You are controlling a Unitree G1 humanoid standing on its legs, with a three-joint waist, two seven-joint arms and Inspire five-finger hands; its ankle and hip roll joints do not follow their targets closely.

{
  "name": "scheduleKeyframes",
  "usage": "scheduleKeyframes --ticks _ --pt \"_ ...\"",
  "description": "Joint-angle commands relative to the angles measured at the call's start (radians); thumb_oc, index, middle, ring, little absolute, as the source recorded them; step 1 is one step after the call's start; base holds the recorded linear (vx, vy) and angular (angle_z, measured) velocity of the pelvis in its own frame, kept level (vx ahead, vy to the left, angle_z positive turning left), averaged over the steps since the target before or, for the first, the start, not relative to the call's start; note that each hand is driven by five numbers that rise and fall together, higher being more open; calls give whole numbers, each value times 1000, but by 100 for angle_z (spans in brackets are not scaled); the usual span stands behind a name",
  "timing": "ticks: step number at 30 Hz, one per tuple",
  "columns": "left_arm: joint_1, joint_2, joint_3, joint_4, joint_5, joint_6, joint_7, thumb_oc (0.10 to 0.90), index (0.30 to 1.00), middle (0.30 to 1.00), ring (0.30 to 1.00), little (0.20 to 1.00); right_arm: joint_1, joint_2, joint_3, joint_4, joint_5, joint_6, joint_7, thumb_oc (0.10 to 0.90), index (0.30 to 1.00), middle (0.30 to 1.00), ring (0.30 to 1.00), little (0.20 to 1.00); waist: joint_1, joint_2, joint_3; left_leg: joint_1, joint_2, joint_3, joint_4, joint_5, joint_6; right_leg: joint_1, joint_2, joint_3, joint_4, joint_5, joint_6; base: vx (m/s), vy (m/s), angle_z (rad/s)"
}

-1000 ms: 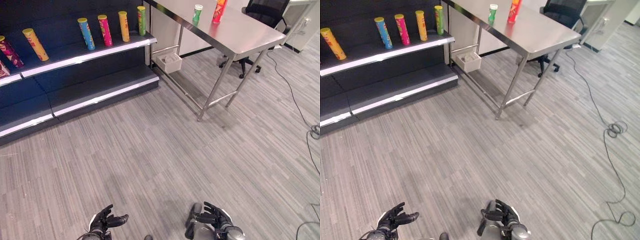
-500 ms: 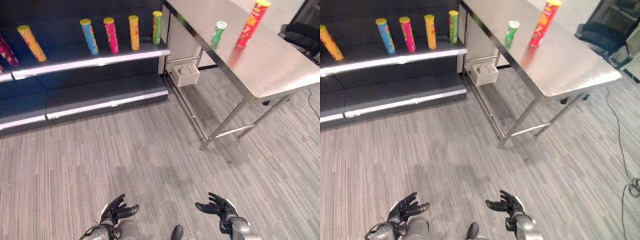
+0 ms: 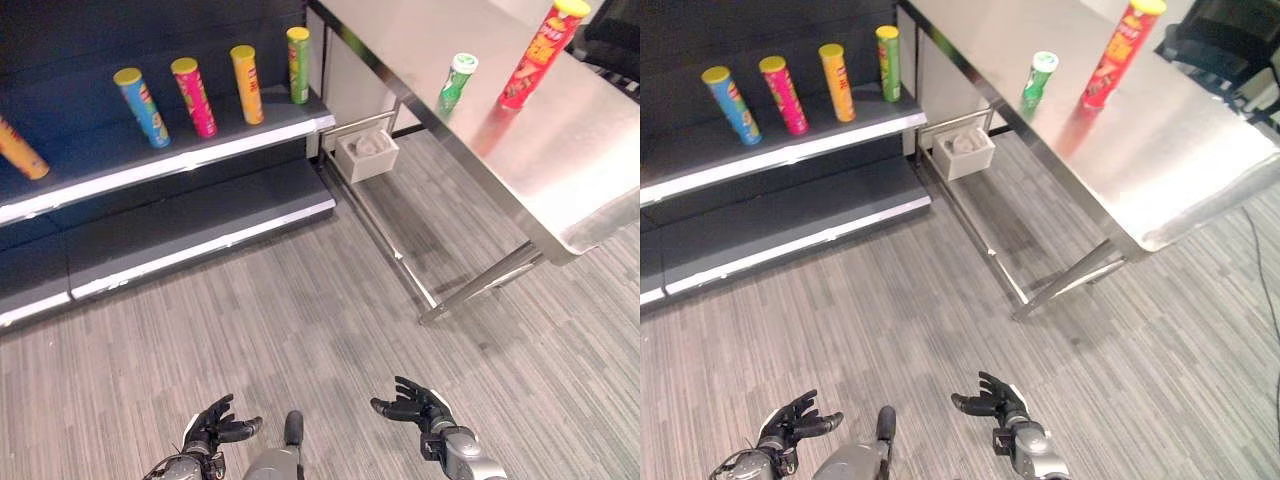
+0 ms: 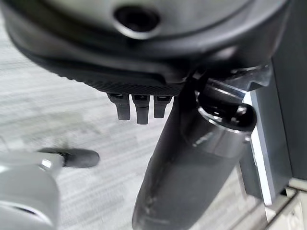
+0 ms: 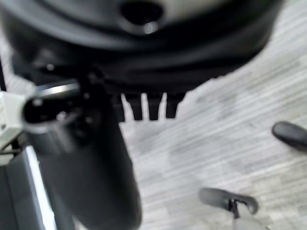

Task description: Put the goods on the table back onto the shelves and tidy them up.

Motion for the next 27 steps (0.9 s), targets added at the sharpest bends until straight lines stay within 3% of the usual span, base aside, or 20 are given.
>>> scheduleKeyframes --ticks 1,2,3,6,9,10,12,15,19,20,21,23,25,27 --pt "40 20 -17 -20 15 -31 -3 800 900 900 900 900 25 -26 -41 -79 -5 -32 4 800 900 900 900 900 -3 -5 -6 12 -11 0 -10 -70 -56 -119 -53 -5 77 16 7 167 225 -27" --pt "40 20 -17 -20 15 -31 -3 800 900 900 900 900 25 -26 -41 -79 -5 -32 4 800 900 900 900 900 -3 -6 -5 14 -12 -1 -9 -70 -56 -118 -54 -5 79 15 7 275 47 15" --pt "36 24 -23 -51 6 -33 -9 800 900 900 900 900 42 -29 -59 -78 -5 -25 3 800 900 900 900 900 -11 -13 -4 45 -21 -9 -11 -99 -65 -102 -96 -68 -124 29 -6 289 -46 28" --pt "25 27 -21 -48 7 -35 -12 800 900 900 900 900 45 -26 -61 -69 -13 -23 -1 800 900 900 900 900 -17 -34 4 75 -20 -23 -5 -134 -91 -121 -112 -48 -430 143 31 250 -101 8" --pt "22 32 -8 -41 14 -35 -11 800 900 900 900 900 47 -20 -55 -77 -25 -18 1 800 900 900 900 900 -15 -36 -2 99 2 -17 -5 -147 -107 -173 -139 -49 -476 187 49 233 -85 1" --pt "27 29 1 -46 15 -34 -11 800 900 900 900 900 51 -18 -51 -82 -33 -15 2 800 900 900 900 900 -12 -44 -7 127 11 -8 0 -167 -114 -176 -153 -77 -476 222 49 472 -159 0" --pt "29 27 -4 -45 22 -30 -15 800 900 900 900 900 56 -19 -51 -90 -34 -12 9 800 900 900 900 900 -20 -61 -6 155 8 -23 12 -192 -116 -153 -143 -64 -467 254 49 383 -118 -5" --pt "37 20 -12 -36 31 -28 -22 800 900 900 900 900 70 -21 -48 -71 -30 -11 19 800 900 900 900 900 -17 -75 -32 190 19 -41 11 -224 -129 -129 -125 -82 -476 219 49 313 -130 17" --pt "57 17 -21 -75 6 -27 -29 800 900 900 900 900 60 -44 -38 -89 -7 -20 20 800 900 900 900 900 -13 -73 -50 167 83 -77 120 -242 -159 -84 -63 -122 -476 165 27 353 -248 28" --pt "56 15 -18 -68 3 -25 -28 800 900 900 900 900 57 -47 -34 -85 0 -25 19 800 900 900 900 900 -10 -63 -55 157 117 -66 182 -223 -183 -69 -38 -139 -476 141 13 149 -143 13" --pt "56 15 -18 -68 3 -25 -28 800 900 900 900 900 57 -46 -34 -85 0 -25 19 800 900 900 900 900 -13 -66 -57 152 114 -69 182 -220 -182 -72 -42 -141 -476 142 13 150 -163 7" --pt "61 17 -19 -105 -20 -23 -23 800 900 900 900 900 51 -54 -22 -92 8 -29 13 800 900 900 900 900 3 -54 -42 82 149 -74 349 -159 -211 -46 -9 -159 -476 95 -21 111 -191 2" --pt "61 20 -25 -136 -31 -19 -22 800 900 900 900 900 42 -59 -14 -86 9 -31 8 800 900 900 900 900 19 -47 -14 -3 169 -103 509 -85 -219 -12 16 -167 -476 54 -58 103 -198 14" --pt "49 16 -21 -131 -40 -19 -14 800 900 900 900 900 41 -66 -19 -88 15 -30 1 800 900 900 900 900 26 -43 9 -47 191 -99 560 -41 -210 20 32 -177 -476 15 -77 94 -125 1"
